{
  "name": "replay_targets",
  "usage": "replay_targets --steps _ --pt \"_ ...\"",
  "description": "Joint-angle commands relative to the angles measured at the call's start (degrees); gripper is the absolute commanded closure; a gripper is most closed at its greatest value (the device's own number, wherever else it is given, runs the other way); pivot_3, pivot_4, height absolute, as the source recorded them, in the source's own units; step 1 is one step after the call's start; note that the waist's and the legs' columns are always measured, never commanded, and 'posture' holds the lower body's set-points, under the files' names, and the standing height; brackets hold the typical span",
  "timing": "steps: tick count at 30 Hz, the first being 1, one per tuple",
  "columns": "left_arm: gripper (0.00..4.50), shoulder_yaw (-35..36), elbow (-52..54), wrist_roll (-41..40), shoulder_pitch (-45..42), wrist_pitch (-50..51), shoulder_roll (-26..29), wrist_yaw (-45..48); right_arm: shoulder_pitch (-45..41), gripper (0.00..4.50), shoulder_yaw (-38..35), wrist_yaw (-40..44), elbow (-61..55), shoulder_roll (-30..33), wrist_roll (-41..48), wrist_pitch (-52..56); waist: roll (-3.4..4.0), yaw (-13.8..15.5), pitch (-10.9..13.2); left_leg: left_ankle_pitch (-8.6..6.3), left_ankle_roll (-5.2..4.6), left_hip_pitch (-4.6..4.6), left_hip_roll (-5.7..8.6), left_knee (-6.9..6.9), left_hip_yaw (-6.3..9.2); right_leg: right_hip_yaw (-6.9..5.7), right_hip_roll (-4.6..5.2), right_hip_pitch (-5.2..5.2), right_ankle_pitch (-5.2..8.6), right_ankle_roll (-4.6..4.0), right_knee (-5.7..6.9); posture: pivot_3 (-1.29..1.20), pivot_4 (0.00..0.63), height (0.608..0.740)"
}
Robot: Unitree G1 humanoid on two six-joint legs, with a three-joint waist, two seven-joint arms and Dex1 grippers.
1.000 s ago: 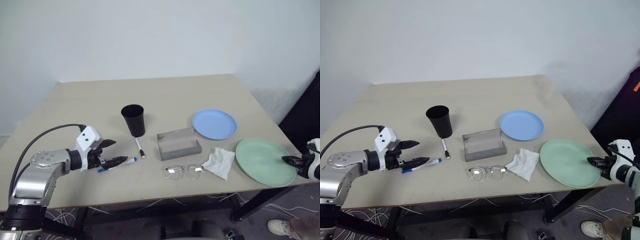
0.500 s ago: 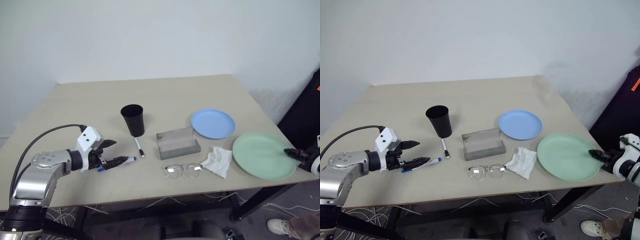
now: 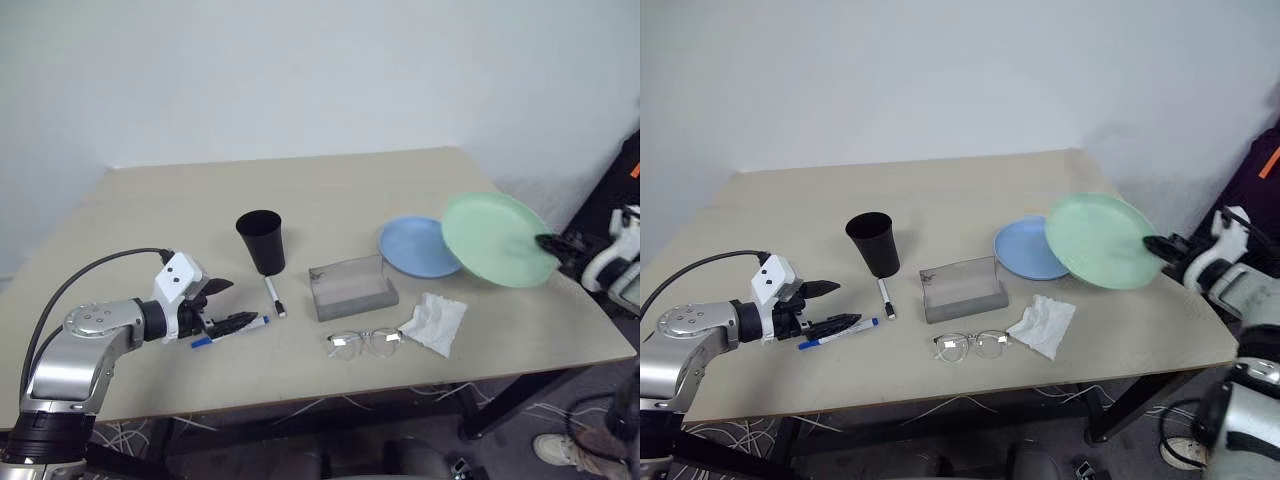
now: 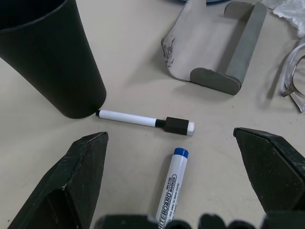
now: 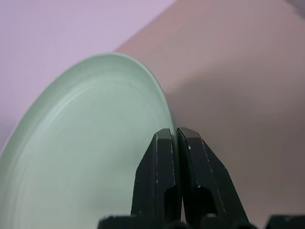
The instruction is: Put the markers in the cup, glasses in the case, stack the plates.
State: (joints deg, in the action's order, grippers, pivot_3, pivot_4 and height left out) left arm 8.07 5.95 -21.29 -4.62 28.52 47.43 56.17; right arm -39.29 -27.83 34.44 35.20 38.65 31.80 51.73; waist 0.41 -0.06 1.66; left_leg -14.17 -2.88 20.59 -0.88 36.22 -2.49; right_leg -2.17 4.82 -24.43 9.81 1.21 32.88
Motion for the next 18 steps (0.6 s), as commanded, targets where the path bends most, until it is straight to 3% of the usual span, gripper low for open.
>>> replay_targets --steps 1,9,18 --pt "0.00 1.1 0.8 -0.7 -1.3 -0.4 0.2 -0.1 -7.7 4.47 2.8 -8.7 -4.3 -5.0 -1.7 -0.7 0.00 0.0 0.0 0.00 0.00 0.00 -0.01 0.00 0.00 0.00 0.00 -0.01 -0.07 -0.10 0.02 0.00 0.000 0.731" --pt "0.00 1.5 1.3 -0.7 -1.5 -0.1 0.1 -0.9 -16.8 4.47 10.0 -20.3 10.5 -13.0 -12.6 -14.4 -0.06 0.3 -0.1 0.00 0.00 0.15 0.01 -0.18 0.06 0.16 0.01 0.12 -0.78 -0.46 0.03 0.00 0.000 0.731" --pt "0.00 3.1 3.0 -1.3 0.8 0.6 0.4 -2.0 -19.7 4.47 10.1 -25.2 24.4 -14.0 -16.1 -24.6 -0.06 -0.7 0.0 0.00 -0.31 0.28 0.46 -0.36 0.15 0.76 -0.18 0.17 -0.91 -0.25 -0.02 0.00 0.000 0.731"
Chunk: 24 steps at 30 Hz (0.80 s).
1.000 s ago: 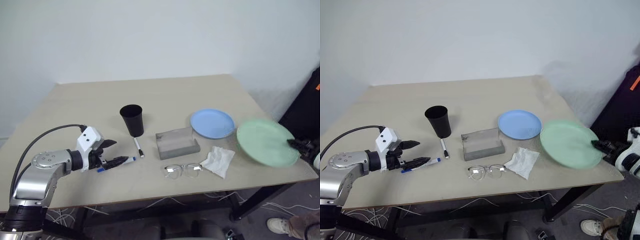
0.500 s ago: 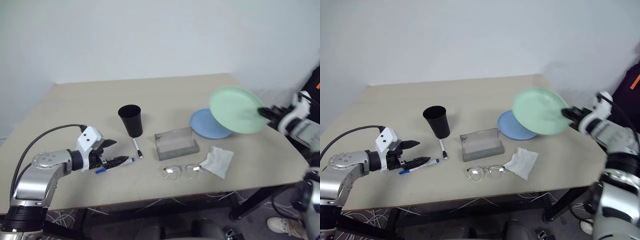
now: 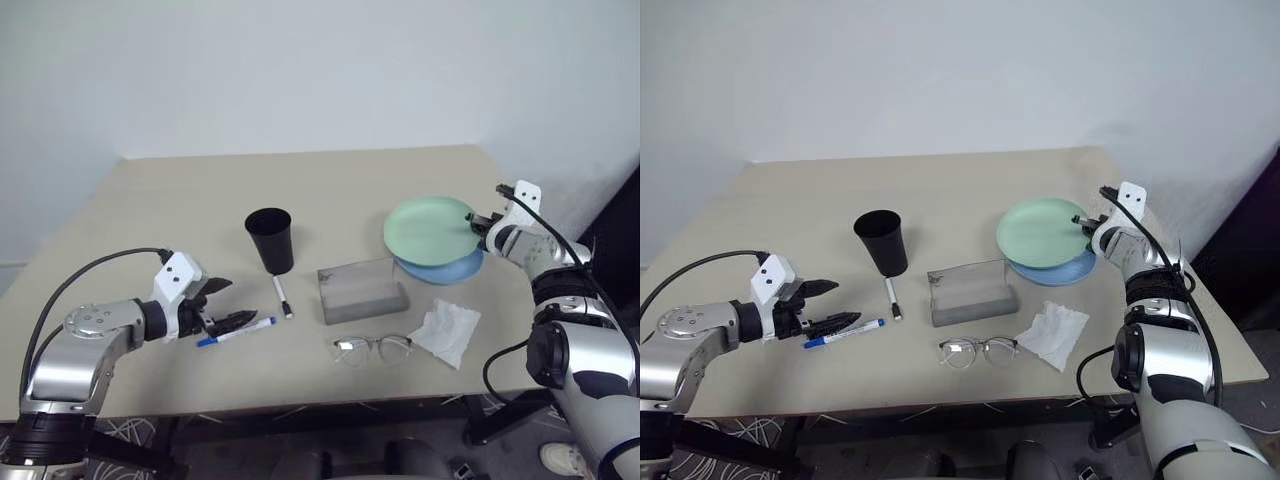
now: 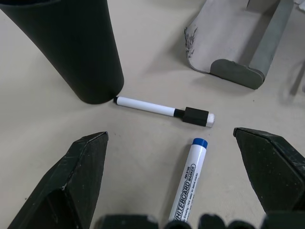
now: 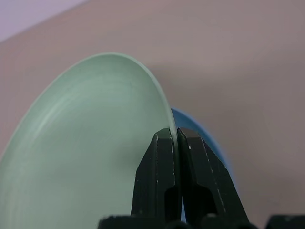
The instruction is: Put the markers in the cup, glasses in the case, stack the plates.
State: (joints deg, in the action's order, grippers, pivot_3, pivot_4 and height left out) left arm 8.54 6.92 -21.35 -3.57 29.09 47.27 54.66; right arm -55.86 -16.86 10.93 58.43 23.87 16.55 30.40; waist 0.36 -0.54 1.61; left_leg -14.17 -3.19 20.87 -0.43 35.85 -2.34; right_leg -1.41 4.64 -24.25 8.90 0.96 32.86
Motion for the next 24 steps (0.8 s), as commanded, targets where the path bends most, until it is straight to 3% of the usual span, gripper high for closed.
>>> replay_targets --steps 1,5,12,24 --pt "0.00 2.6 2.1 -1.2 -0.2 0.0 0.5 -0.5 -3.4 4.47 -0.9 -2.2 2.0 0.7 -0.9 -4.0 0.00 -0.4 0.0 0.00 0.00 -0.03 0.00 0.02 0.00 0.07 -0.10 0.04 0.00 0.00 -0.02 0.00 0.000 0.731" --pt "0.00 2.8 2.4 -1.3 0.0 0.2 0.6 -0.7 -3.8 4.47 -1.0 -2.8 3.6 0.3 -1.1 -4.8 -0.01 -1.2 0.0 0.01 0.00 -0.17 -0.16 0.13 0.07 0.54 -0.69 0.24 0.06 -0.09 -0.09 0.00 0.000 0.731" --pt "0.00 2.6 2.2 -1.0 -0.7 0.3 0.6 -0.4 -3.4 4.47 -0.9 -2.5 2.9 -1.4 -0.3 -1.9 0.00 -2.6 0.0 0.03 -0.03 -0.29 -0.23 0.14 0.13 0.61 -0.84 0.29 0.06 -0.10 0.03 0.00 0.000 0.731" --pt "0.00 1.7 1.2 -0.6 -2.1 0.1 0.3 0.1 -4.2 4.47 -1.9 -3.3 3.1 -4.5 -0.1 -0.9 -0.01 -2.6 0.0 0.02 -0.03 -0.22 -0.22 0.11 0.19 0.73 -0.89 0.26 0.04 -0.07 0.01 0.00 0.000 0.731"
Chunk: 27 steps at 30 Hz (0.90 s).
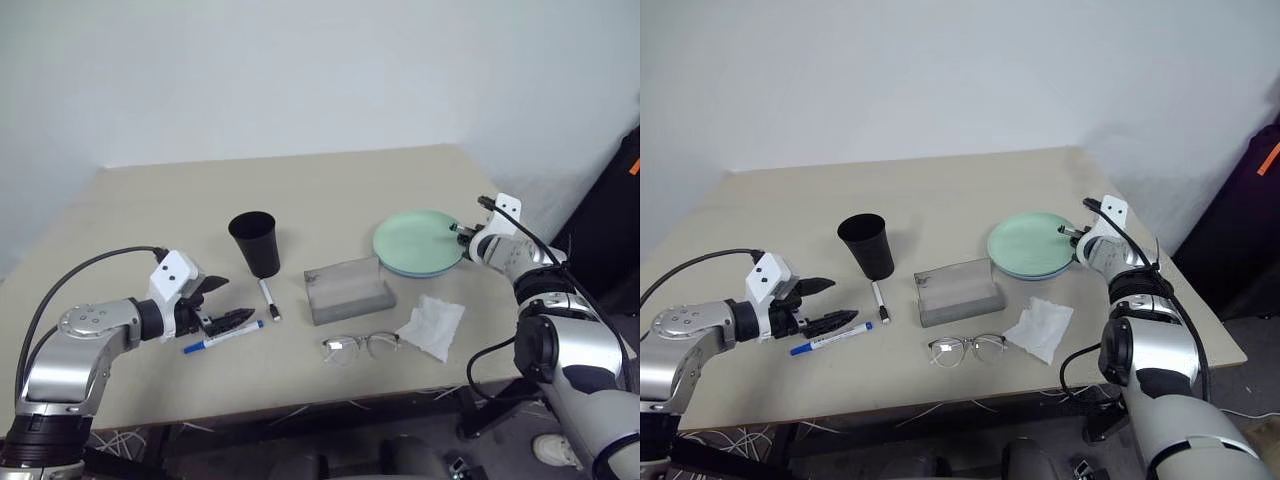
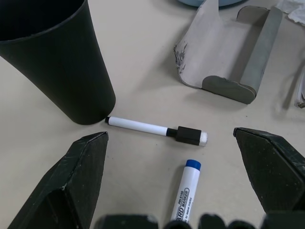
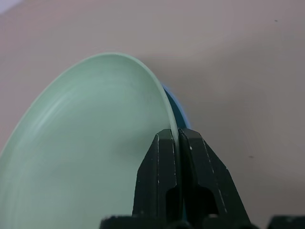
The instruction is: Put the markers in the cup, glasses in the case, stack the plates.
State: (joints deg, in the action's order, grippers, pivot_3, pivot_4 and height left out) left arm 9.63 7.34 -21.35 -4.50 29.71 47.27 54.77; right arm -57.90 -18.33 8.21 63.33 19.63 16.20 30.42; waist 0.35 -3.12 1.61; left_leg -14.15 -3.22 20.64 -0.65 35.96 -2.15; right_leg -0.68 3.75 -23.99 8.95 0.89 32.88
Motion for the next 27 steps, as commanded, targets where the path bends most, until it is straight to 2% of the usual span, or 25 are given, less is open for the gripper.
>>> replay_targets --steps 1,4,5,6,13,17,19,23,27 --pt "0.00 0.7 0.8 -0.6 -1.1 -0.4 0.3 0.0 -2.1 4.47 -0.4 -0.6 -2.0 -0.4 0.2 -0.9 0.00 0.0 0.0 0.00 0.00 0.00 0.00 0.00 0.00 0.00 0.01 0.01 0.00 0.00 -0.01 0.00 0.000 0.731" --pt "0.00 0.7 0.9 -0.6 -1.0 -0.4 0.3 -0.1 -2.0 4.47 -0.1 -0.7 -2.2 -0.7 0.0 -0.5 0.00 0.0 0.0 0.00 0.00 -0.01 0.00 0.00 0.00 0.01 0.01 0.01 0.01 -0.02 0.00 0.00 0.000 0.731" --pt "0.00 0.7 0.9 -0.5 -1.0 -0.4 0.3 -0.1 -2.0 3.98 0.1 -0.6 -2.3 -0.8 -0.2 -0.4 0.00 0.0 0.0 0.00 0.00 -0.01 0.00 0.01 0.01 0.01 0.01 0.02 0.01 -0.02 0.01 0.00 0.000 0.731" --pt "0.00 0.7 1.0 -0.5 -1.0 -0.4 0.3 -0.1 -1.9 3.77 0.3 -0.6 -2.4 -0.8 -0.3 -0.3 0.00 0.0 0.0 0.00 0.00 -0.02 0.00 0.01 0.01 0.01 0.01 0.02 0.01 -0.02 0.01 0.00 0.000 0.731" --pt "0.00 0.6 1.0 -0.4 -1.0 -0.6 0.1 -0.2 -0.9 1.27 1.5 -0.1 -3.7 0.0 -1.2 0.9 0.00 0.0 0.0 0.00 0.00 -0.03 0.00 0.02 -0.01 0.01 0.00 0.02 0.01 -0.02 0.02 0.00 0.000 0.731" --pt "0.00 0.4 0.9 -0.3 -1.1 -0.8 0.1 -0.1 -0.4 0.02 3.0 0.6 -5.6 0.8 -2.2 1.0 0.00 0.0 0.0 0.00 0.00 -0.02 0.00 0.01 0.01 0.01 0.00 0.01 0.01 -0.02 0.02 0.00 0.000 0.731" --pt "0.00 0.4 0.9 -0.3 -1.3 -0.8 0.1 -0.1 -0.1 0.02 4.9 3.3 -8.0 1.5 -3.2 1.5 0.00 0.0 0.0 0.00 0.00 -0.01 0.00 0.01 0.00 0.01 0.01 0.01 0.01 -0.02 0.01 0.00 0.000 0.731" --pt "0.00 0.5 0.9 -0.4 -1.4 -0.8 0.3 0.1 4.0 0.02 12.1 16.3 -21.0 4.9 -4.2 5.6 0.00 0.2 0.0 0.00 0.00 0.00 -0.01 0.02 0.02 0.01 0.02 0.01 0.02 -0.02 0.01 0.00 0.000 0.731" --pt "0.00 0.8 0.5 -0.3 -1.3 -1.1 0.3 0.1 10.0 0.02 15.1 29.5 -36.7 10.3 1.0 15.3 0.00 0.4 0.0 0.00 0.00 0.01 -0.02 0.01 0.06 0.00 0.03 0.00 0.02 -0.01 0.02 0.00 0.000 0.731"
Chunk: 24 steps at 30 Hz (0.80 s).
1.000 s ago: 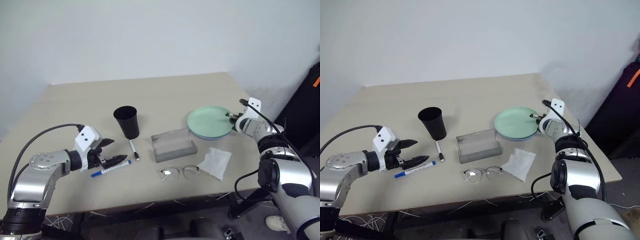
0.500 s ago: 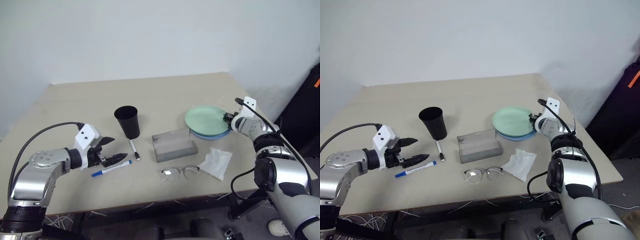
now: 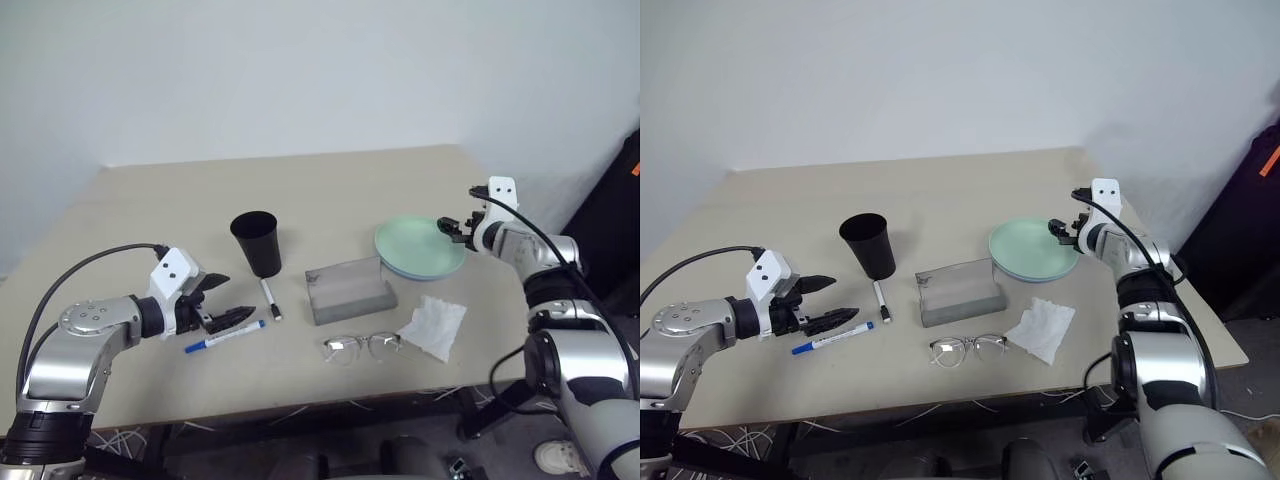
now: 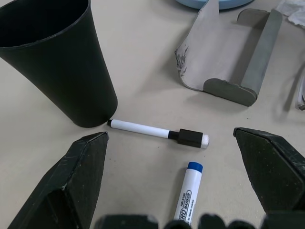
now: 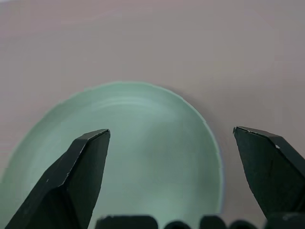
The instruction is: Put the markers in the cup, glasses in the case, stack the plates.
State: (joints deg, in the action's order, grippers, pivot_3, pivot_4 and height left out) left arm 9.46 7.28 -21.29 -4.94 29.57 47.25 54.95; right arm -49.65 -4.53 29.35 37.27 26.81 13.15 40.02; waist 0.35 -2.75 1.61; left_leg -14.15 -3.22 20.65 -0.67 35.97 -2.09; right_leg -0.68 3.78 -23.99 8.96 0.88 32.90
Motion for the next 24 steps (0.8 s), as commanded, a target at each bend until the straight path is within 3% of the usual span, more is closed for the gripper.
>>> replay_targets --steps 1,6,11,24 --pt "0.00 0.9 0.3 -0.2 -0.8 -1.2 0.2 -0.2 3.6 0.02 2.3 11.8 -14.7 4.9 5.1 7.2 0.00 0.1 0.0 0.00 0.00 -0.02 -0.01 0.00 0.00 0.00 0.00 0.00 0.00 0.00 0.00 0.00 0.000 0.731" --pt "0.00 0.7 0.5 -0.3 -0.4 -1.4 -0.2 -0.4 11.5 0.02 6.2 24.0 -27.4 12.5 7.7 7.9 -0.01 0.2 0.0 -0.01 0.02 -0.02 -0.08 0.04 -0.04 -0.06 0.05 -0.01 0.01 0.00 -0.01 0.00 0.000 0.731" --pt "0.00 0.8 0.8 -0.3 0.1 -1.4 -0.3 -0.5 17.9 0.02 8.8 30.6 -34.8 16.6 8.5 6.5 -0.05 0.2 0.0 -0.14 0.25 -0.03 -0.09 0.09 -0.18 -0.12 0.09 -0.06 0.02 0.00 -0.05 0.00 0.000 0.731" --pt "0.00 0.9 1.5 -0.7 0.6 -0.9 -0.4 -0.8 22.8 0.02 17.9 28.6 -32.7 14.6 0.3 -0.9 -0.18 0.2 0.0 -0.15 0.27 -0.01 -0.14 0.14 -0.28 -0.20 0.16 -0.26 0.02 0.00 -0.07 0.00 0.000 0.731"
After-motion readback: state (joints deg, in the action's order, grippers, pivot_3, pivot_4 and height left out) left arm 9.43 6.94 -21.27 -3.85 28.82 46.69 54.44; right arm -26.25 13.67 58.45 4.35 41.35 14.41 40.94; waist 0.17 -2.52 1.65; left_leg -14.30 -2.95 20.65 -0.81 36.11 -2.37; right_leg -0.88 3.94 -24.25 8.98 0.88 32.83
